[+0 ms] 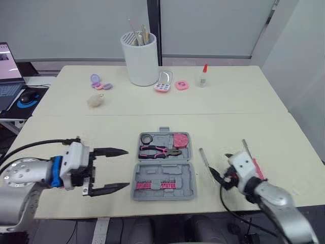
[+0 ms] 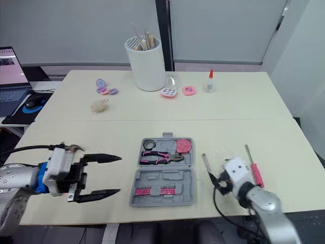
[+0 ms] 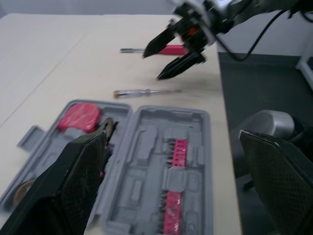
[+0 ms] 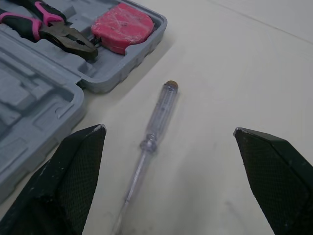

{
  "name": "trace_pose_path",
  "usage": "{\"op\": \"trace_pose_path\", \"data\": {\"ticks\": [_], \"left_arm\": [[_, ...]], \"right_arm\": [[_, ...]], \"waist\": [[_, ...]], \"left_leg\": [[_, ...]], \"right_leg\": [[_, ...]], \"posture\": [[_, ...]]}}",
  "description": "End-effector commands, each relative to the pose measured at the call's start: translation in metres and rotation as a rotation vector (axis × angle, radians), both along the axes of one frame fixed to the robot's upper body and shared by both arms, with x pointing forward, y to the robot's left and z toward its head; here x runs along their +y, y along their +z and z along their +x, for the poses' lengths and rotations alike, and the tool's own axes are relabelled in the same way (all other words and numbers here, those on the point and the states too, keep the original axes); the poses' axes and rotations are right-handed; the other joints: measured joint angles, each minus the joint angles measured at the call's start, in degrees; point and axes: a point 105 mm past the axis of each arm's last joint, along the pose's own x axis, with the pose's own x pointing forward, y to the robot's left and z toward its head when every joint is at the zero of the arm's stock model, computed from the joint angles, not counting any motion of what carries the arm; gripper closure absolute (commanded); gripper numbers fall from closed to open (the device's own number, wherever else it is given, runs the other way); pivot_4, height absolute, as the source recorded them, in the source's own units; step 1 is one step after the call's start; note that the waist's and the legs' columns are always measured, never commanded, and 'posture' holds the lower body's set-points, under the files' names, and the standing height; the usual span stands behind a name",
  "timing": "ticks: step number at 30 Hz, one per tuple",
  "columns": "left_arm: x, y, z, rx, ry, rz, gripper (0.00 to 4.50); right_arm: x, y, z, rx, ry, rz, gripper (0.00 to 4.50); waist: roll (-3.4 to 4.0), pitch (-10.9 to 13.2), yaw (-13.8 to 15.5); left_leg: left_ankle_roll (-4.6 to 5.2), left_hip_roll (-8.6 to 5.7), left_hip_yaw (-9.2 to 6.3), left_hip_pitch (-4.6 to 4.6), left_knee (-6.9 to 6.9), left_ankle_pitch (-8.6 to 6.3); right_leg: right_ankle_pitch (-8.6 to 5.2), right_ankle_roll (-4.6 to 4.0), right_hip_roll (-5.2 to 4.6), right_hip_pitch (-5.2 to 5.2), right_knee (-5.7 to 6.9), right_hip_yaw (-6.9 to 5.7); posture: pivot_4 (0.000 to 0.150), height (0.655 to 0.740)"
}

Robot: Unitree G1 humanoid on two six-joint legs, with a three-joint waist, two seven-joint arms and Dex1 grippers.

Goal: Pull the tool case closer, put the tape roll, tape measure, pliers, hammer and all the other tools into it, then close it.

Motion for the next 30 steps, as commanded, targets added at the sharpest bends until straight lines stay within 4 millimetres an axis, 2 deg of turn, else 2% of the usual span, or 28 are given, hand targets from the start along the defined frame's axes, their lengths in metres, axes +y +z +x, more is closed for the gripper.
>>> {"op": "trace_pose_path", "data": {"ticks": [1,5,8,11,15,25,28,30], "left_arm": [[-0.007,0.008,-0.002,-0.043,-0.044,-0.019,0.0],[-0.01,0.009,-0.001,-0.05,-0.057,-0.025,0.0],[-0.011,0.009,-0.001,-0.05,-0.053,-0.03,0.0],[-0.01,0.008,0.0,-0.046,-0.047,-0.03,0.0],[-0.009,0.008,0.0,-0.042,-0.036,-0.031,0.0],[-0.004,0.007,0.007,-0.038,0.028,-0.02,0.0],[0.001,0.006,0.01,-0.036,0.061,-0.01,0.0],[0.006,0.005,0.012,-0.024,0.088,-0.001,0.0]], "right_arm": [[-0.004,-0.004,0.01,-0.035,-0.078,-0.033,0.04],[-0.008,-0.014,0.021,-0.025,-0.181,-0.021,0.04],[-0.003,-0.019,0.023,-0.01,-0.192,0.009,0.04],[0.001,-0.022,0.022,0.006,-0.191,0.028,0.69],[0.004,-0.024,0.022,0.014,-0.195,0.041,2.01],[0.002,-0.022,0.023,0.009,-0.183,0.033,4.11],[-0.002,-0.018,0.026,-0.009,-0.163,0.006,4.21],[-0.002,-0.007,0.028,-0.042,-0.131,-0.01,4.21]], "waist": [[-0.01,0.0,0.0],[-0.01,0.0,0.0],[-0.01,0.0,0.0],[-0.01,0.0,0.0],[-0.01,0.0,0.0],[-0.01,0.0,0.0],[0.0,0.0,0.0],[-0.01,0.0,0.0]], "left_leg": [[0.0,0.0,0.0,-0.02,0.0,0.0],[0.0,-0.01,0.02,0.02,0.03,0.0],[0.0,0.02,0.0,0.02,0.02,0.0],[0.01,0.02,0.0,0.02,0.0,0.0],[0.01,0.01,0.0,0.03,0.02,0.0],[0.01,0.01,0.0,0.02,0.02,0.0],[0.01,0.01,0.0,0.02,0.01,0.0],[0.01,0.01,0.0,0.02,0.02,0.0]], "right_leg": [[0.0,0.0,0.0,-0.01,-0.01,0.01],[0.01,0.02,-0.01,0.01,0.01,0.03],[0.01,0.02,0.01,0.0,0.02,0.03],[0.01,0.01,0.02,-0.01,0.01,0.03],[0.01,0.01,0.01,0.01,0.02,0.03],[0.01,0.02,0.01,0.01,0.02,0.03],[0.01,0.01,0.01,0.01,0.02,0.03],[0.01,0.02,0.01,0.01,0.02,0.03]], "posture": [[0.15,0.7376],[0.15,0.7376],[0.15,0.7376],[0.15,0.7376],[0.15,0.7376],[0.15,0.7376],[0.15,0.7376],[0.15,0.7376]]}}
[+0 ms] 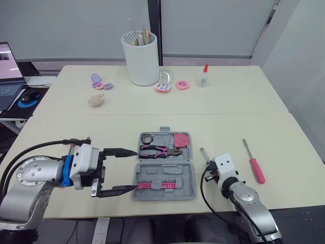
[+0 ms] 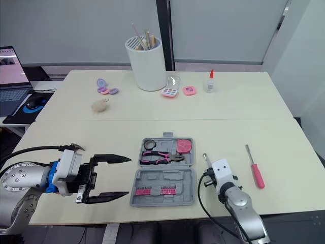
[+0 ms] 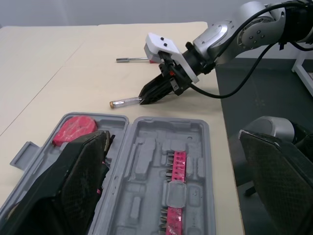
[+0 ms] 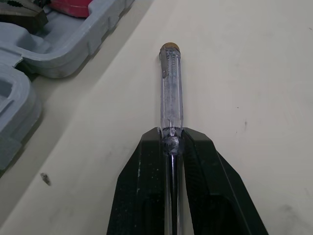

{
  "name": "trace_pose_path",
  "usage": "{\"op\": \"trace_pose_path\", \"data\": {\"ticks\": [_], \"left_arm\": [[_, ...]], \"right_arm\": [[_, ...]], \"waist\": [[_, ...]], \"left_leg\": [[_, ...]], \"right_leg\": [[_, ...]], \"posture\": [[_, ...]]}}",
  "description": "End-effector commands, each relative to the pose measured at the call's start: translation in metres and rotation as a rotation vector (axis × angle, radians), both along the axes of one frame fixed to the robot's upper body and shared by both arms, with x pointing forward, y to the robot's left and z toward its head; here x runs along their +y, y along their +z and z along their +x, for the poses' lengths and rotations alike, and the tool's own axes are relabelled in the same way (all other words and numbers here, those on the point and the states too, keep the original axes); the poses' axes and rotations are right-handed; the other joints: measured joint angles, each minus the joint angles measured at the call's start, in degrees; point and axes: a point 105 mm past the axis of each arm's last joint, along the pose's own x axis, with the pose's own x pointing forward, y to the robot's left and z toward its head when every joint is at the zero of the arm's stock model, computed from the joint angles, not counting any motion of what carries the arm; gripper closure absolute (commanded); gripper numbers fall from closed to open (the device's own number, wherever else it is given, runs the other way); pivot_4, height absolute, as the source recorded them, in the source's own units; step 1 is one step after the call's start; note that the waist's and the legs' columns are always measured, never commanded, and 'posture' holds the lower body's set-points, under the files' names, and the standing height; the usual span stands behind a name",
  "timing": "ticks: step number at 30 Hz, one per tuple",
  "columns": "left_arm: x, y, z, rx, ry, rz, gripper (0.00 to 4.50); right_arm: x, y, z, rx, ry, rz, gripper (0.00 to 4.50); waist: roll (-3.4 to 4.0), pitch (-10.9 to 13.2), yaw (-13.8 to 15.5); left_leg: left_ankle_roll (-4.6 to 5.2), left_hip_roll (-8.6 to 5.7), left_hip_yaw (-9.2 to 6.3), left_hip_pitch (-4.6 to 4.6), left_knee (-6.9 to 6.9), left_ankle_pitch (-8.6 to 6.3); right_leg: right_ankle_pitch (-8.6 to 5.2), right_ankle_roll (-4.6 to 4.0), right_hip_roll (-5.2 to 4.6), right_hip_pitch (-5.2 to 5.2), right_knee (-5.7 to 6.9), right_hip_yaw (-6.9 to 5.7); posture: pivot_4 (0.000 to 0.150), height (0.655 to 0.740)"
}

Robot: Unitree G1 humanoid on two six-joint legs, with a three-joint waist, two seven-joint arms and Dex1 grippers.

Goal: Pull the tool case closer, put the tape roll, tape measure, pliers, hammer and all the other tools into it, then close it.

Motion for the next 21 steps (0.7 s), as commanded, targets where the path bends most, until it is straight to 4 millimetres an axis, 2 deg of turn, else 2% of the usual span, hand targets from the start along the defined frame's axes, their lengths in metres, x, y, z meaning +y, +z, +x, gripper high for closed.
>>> {"op": "trace_pose_path", "data": {"ticks": [1,3,5,8,13,15,18,21], "left_arm": [[0.012,0.004,0.004,-0.007,0.06,0.029,0.0],[0.025,0.005,0.007,-0.024,0.107,0.058,0.0],[0.032,0.004,0.008,-0.028,0.12,0.082,0.0],[0.05,-0.001,0.007,-0.018,0.159,0.15,0.0],[0.059,-0.014,0.001,0.011,0.163,0.235,0.0],[0.057,-0.014,-0.001,0.016,0.162,0.225,0.0],[0.054,-0.018,-0.008,0.027,0.155,0.221,0.0],[0.054,-0.022,-0.011,0.036,0.156,0.236,0.0]], "right_arm": [[-0.002,0.031,0.007,-0.099,0.081,-0.049,4.21],[0.003,0.061,0.008,-0.187,0.26,-0.184,4.21],[0.006,0.077,0.008,-0.223,0.372,-0.274,4.21],[0.017,0.097,0.0,-0.167,0.672,-0.393,4.21],[0.04,0.099,-0.006,-0.026,0.928,-0.424,4.21],[0.049,0.098,-0.006,-0.001,0.969,-0.416,4.21],[0.076,0.089,-0.005,0.039,1.045,-0.405,4.21],[0.095,0.084,-0.002,0.057,1.067,-0.403,4.21]], "waist": [[0.01,0.0,0.0],[0.1,0.1,-0.1],[0.08,0.1,-0.2],[0.08,0.1,-0.2],[0.04,0.1,-0.2],[0.03,0.1,-0.1],[0.02,0.1,-0.1],[0.02,0.1,-0.1]], "left_leg": [[0.0,0.0,0.0,0.0,0.0,0.0],[0.0,0.0,0.02,-0.02,0.0,0.0],[0.01,-0.02,0.12,-0.01,0.02,0.0],[0.01,0.0,0.08,0.02,-0.01,0.0],[0.02,0.07,-0.06,-0.05,-0.01,0.0],[0.02,0.08,-0.05,-0.06,0.0,0.0],[0.02,0.04,-0.03,-0.05,0.04,0.0],[0.02,0.05,-0.05,-0.05,0.04,0.0]], "right_leg": [[0.0,0.0,0.0,0.0,0.0,0.0],[0.0,0.0,0.0,-0.04,0.01,0.01],[0.02,0.03,0.01,-0.1,0.03,0.13],[0.01,0.03,0.09,-0.09,0.02,0.09],[0.0,-0.01,0.13,-0.1,-0.01,-0.03],[0.01,-0.02,0.09,-0.09,-0.01,-0.02],[0.01,-0.01,0.0,-0.07,0.01,-0.03],[0.02,-0.02,0.01,-0.1,0.04,-0.03]], "posture": [[0.15,0.7376],[0.15,0.7376],[0.15,0.7376],[0.15,0.7376],[0.15,0.7376],[0.15,0.7376],[0.15,0.7376],[0.15,0.7376]]}}
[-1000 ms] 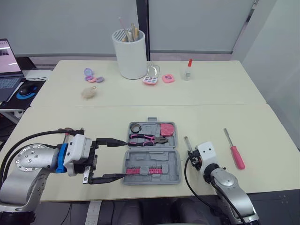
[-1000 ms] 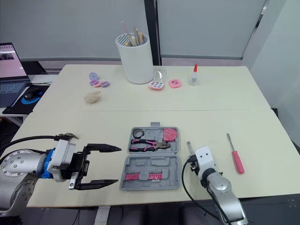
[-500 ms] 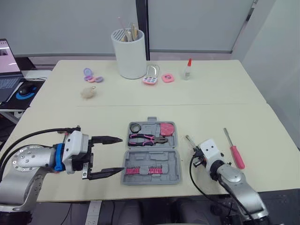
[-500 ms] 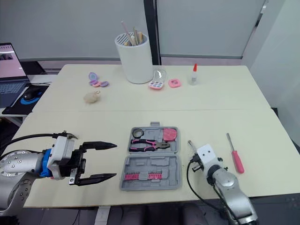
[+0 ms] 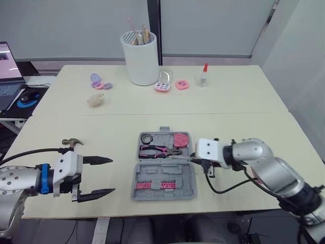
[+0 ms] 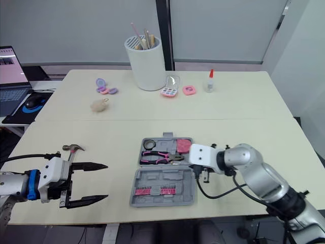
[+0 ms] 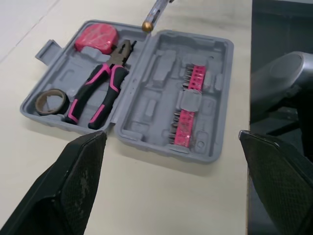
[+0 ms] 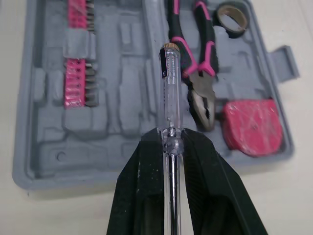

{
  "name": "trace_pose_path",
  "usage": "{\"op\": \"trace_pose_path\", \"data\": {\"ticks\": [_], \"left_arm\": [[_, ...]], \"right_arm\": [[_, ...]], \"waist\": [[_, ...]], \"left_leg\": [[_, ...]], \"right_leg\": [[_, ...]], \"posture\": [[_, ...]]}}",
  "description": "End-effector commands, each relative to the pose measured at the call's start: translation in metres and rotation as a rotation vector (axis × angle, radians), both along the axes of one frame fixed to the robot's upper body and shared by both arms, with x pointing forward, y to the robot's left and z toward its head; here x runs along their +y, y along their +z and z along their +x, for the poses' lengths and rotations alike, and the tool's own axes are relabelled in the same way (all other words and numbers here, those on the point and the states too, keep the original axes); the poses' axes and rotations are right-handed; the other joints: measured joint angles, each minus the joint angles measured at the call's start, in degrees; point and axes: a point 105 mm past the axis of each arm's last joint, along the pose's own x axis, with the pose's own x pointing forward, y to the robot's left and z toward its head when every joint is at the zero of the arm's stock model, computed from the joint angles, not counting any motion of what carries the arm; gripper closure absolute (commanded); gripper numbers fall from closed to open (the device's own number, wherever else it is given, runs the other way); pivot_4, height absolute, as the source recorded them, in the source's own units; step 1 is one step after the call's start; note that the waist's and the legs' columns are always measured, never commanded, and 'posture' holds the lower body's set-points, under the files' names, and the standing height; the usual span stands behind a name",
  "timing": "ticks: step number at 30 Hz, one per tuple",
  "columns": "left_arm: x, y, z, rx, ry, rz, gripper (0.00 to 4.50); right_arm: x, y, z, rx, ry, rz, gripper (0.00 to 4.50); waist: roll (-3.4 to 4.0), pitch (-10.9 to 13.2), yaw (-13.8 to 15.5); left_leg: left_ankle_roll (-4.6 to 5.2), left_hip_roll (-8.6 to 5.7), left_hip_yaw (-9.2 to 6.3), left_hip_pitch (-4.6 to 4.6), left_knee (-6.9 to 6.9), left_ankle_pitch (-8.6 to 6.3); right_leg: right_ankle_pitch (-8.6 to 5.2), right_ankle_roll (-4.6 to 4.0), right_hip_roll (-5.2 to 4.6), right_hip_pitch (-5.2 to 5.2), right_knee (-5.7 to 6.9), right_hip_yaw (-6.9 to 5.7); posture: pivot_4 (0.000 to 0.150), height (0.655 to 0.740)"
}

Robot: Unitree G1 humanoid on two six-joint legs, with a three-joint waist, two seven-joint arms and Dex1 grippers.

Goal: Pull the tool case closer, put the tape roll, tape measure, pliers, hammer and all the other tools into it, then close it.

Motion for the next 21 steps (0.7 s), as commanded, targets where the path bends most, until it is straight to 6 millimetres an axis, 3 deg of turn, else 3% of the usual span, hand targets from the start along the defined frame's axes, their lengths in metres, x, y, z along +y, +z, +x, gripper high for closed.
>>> {"op": "trace_pose_path", "data": {"ticks": [1,9,21], "left_arm": [[0.0,0.004,-0.002,-0.03,-0.011,0.023,0.0],[0.002,0.004,0.003,-0.031,-0.001,0.017,0.0],[-0.009,0.005,0.0,-0.027,-0.015,0.016,0.0]], "right_arm": [[0.019,-0.003,0.002,0.008,0.027,-0.016,4.21],[0.056,-0.019,0.009,0.014,0.071,-0.024,4.21],[0.079,-0.033,0.02,-0.011,0.077,-0.006,4.21]], "waist": [[0.0,0.0,0.1],[0.0,0.0,0.2],[0.0,0.0,0.1]], "left_leg": [[0.0,0.0,-0.04,-0.01,0.0,0.0],[0.0,-0.03,-0.11,-0.05,0.01,0.0],[0.0,-0.01,-0.13,-0.04,0.0,0.0]], "right_leg": [[0.0,0.0,0.0,0.0,0.0,-0.05],[0.0,-0.01,-0.05,0.02,-0.01,-0.18],[0.0,-0.01,-0.04,0.01,0.02,-0.22]], "posture": [[0.15,0.7376],[0.15,0.7376],[0.15,0.7376]]}}
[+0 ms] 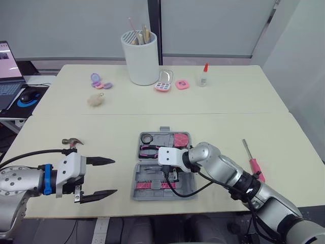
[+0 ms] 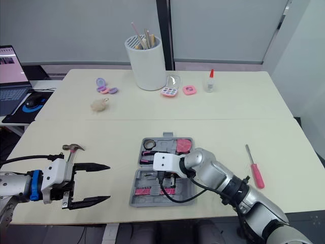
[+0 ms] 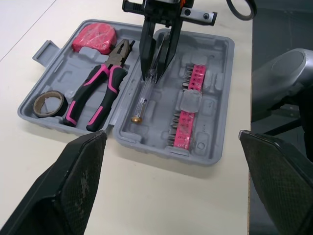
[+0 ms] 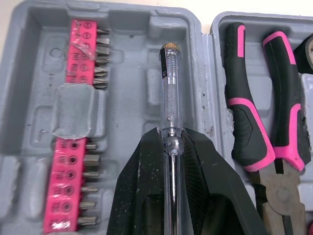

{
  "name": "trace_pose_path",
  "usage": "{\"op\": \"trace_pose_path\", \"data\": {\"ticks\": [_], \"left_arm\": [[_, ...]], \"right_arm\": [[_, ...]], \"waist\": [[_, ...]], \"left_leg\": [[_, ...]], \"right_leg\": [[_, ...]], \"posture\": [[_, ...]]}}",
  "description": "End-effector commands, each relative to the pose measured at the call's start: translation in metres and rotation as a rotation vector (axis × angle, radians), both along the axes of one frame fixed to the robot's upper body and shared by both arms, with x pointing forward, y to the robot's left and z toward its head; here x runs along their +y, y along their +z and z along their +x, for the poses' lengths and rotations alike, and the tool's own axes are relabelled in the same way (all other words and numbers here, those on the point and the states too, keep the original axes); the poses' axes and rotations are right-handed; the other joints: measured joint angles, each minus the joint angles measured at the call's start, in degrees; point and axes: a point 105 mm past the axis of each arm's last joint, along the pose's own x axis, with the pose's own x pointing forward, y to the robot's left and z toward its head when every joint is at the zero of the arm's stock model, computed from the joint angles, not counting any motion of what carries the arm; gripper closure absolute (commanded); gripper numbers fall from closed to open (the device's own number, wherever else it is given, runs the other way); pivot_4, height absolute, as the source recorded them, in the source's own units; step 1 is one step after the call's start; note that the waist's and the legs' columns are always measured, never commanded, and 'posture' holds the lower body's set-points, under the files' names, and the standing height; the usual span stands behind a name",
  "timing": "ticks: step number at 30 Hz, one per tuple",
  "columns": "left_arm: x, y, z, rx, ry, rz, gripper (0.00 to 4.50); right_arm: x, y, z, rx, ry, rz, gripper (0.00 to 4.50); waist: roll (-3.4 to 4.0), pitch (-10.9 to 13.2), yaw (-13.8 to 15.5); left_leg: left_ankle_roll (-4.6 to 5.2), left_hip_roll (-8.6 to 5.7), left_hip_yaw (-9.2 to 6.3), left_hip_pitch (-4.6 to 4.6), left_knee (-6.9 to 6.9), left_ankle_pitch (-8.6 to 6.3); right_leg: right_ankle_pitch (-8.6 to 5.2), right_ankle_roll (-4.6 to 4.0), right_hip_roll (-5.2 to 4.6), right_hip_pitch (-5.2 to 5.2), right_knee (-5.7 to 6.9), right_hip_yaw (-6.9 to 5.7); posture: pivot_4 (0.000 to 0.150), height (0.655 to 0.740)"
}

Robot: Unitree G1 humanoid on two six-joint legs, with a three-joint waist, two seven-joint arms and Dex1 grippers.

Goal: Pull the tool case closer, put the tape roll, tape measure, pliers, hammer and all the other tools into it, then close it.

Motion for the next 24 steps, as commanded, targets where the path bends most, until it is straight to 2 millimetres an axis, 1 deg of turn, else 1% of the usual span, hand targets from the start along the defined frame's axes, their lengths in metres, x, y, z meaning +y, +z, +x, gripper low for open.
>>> {"op": "trace_pose_path", "data": {"ticks": [1,11,12,14,16,17,20,23,24], "left_arm": [[-0.003,0.004,-0.002,-0.015,-0.01,0.003,0.0],[0.008,-0.009,-0.005,-0.005,0.002,0.008,0.0],[0.009,-0.01,-0.006,-0.005,0.002,0.009,0.0],[0.009,-0.012,-0.006,-0.006,0.001,0.008,0.0],[0.01,-0.013,-0.007,-0.006,0.0,0.008,0.0],[0.009,-0.014,-0.007,-0.007,0.0,0.007,0.0],[0.009,-0.014,-0.007,-0.01,0.002,0.005,0.0],[0.008,-0.014,-0.007,-0.011,0.003,0.003,0.0],[0.008,-0.014,-0.007,-0.011,0.004,0.003,0.0]], "right_arm": [[0.008,0.013,0.006,-0.063,0.025,0.023,4.21],[0.013,0.018,0.006,-0.077,0.05,0.043,4.21],[0.013,0.019,0.007,-0.083,0.054,0.046,3.65],[0.013,0.024,0.007,-0.093,0.062,0.053,3.38],[0.011,0.03,0.005,-0.101,0.099,0.048,2.94],[0.011,0.036,0.003,-0.096,0.116,0.064,2.71],[0.009,0.046,-0.001,-0.099,0.153,0.086,2.71],[0.008,0.051,-0.001,-0.127,0.177,0.109,2.71],[0.009,0.052,-0.001,-0.131,0.179,0.12,2.87]], "waist": [[0.0,0.0,0.0],[0.0,0.0,0.0],[0.0,0.0,0.0],[0.0,0.0,0.0],[0.01,0.0,0.0],[0.01,0.0,0.0],[0.0,0.0,0.0],[0.0,0.0,0.0],[0.0,0.0,0.0]], "left_leg": [[0.0,0.0,0.0,0.0,0.0,0.0],[0.0,0.01,-0.02,0.01,0.0,0.0],[0.0,0.01,-0.03,0.0,0.0,0.0],[0.0,0.0,-0.03,0.0,0.0,0.0],[0.0,0.0,-0.03,0.0,0.0,0.0],[0.0,0.0,-0.03,0.0,0.0,0.0],[0.0,0.0,-0.05,0.0,0.0,0.0],[0.0,0.01,-0.06,0.0,-0.01,0.0],[0.0,0.01,-0.06,0.0,0.0,0.0]], "right_leg": [[0.0,0.0,0.0,0.0,0.0,0.0],[0.0,0.0,0.0,0.0,0.0,-0.05],[0.0,0.0,0.0,0.0,0.0,-0.06],[0.0,0.0,-0.01,0.0,0.0,-0.06],[0.0,0.0,-0.01,0.0,0.0,-0.06],[0.0,0.0,-0.01,0.0,0.0,-0.06],[0.0,0.0,-0.01,0.01,-0.01,-0.07],[0.0,0.0,-0.01,0.01,-0.01,-0.09],[0.0,0.0,-0.01,0.02,-0.01,-0.09]], "posture": [[0.15,0.7376],[0.15,0.7376],[0.15,0.7376],[0.15,0.7376],[0.15,0.7376],[0.15,0.7376],[0.15,0.7376],[0.15,0.7376],[0.15,0.7376]]}}
